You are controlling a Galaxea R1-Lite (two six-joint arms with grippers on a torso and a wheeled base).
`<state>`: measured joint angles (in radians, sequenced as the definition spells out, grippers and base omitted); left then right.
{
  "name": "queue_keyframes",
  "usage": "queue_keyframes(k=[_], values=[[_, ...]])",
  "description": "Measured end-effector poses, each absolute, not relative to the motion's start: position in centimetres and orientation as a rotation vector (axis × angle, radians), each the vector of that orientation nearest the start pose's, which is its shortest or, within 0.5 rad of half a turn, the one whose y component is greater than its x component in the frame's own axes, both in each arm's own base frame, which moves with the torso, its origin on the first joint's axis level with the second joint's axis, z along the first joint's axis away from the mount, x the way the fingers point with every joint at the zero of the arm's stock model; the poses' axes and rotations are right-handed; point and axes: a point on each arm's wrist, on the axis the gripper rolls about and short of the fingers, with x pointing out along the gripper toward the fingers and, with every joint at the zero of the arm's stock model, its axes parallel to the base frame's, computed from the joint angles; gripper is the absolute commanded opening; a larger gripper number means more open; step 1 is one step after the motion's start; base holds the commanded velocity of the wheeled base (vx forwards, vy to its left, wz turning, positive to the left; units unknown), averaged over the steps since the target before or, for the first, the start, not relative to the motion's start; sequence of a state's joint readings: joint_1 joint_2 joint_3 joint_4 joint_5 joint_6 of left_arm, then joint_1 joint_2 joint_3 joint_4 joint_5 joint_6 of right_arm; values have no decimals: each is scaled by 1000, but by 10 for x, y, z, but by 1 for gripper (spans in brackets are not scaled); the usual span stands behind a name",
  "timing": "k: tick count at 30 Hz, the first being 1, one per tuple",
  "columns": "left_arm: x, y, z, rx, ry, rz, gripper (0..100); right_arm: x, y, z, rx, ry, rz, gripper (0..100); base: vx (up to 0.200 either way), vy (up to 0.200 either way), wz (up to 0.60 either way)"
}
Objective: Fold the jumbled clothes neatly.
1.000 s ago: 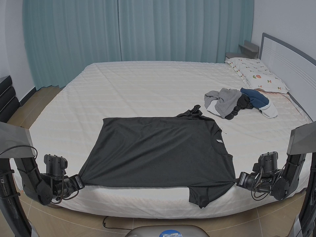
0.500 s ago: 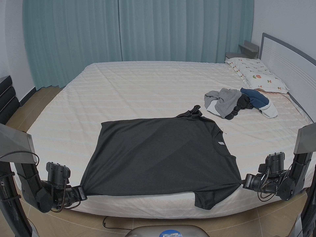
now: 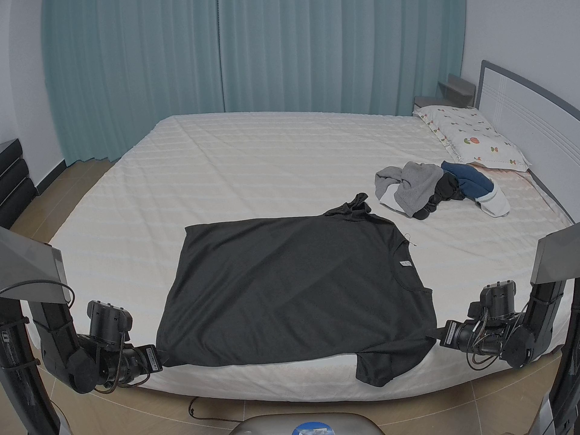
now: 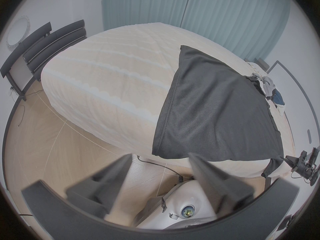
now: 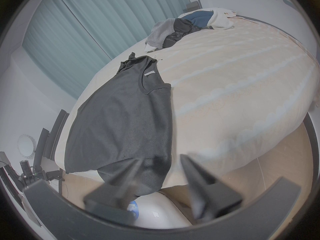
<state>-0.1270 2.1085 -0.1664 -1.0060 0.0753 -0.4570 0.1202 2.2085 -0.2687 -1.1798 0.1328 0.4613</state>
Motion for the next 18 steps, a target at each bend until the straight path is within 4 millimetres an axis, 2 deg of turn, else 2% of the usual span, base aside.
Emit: queue_keyframes(k=[5,12,18], values=[[221,-27,-14,-332,909,162,100,257,38,-17,464,799,75,100,0,0,0],[222,-27,-9,-352,890,140,100,234,52,-14,474,870,207,100,0,0,0],[224,-27,-5,-398,887,77,100,223,59,-18,418,869,279,100,0,0,0]])
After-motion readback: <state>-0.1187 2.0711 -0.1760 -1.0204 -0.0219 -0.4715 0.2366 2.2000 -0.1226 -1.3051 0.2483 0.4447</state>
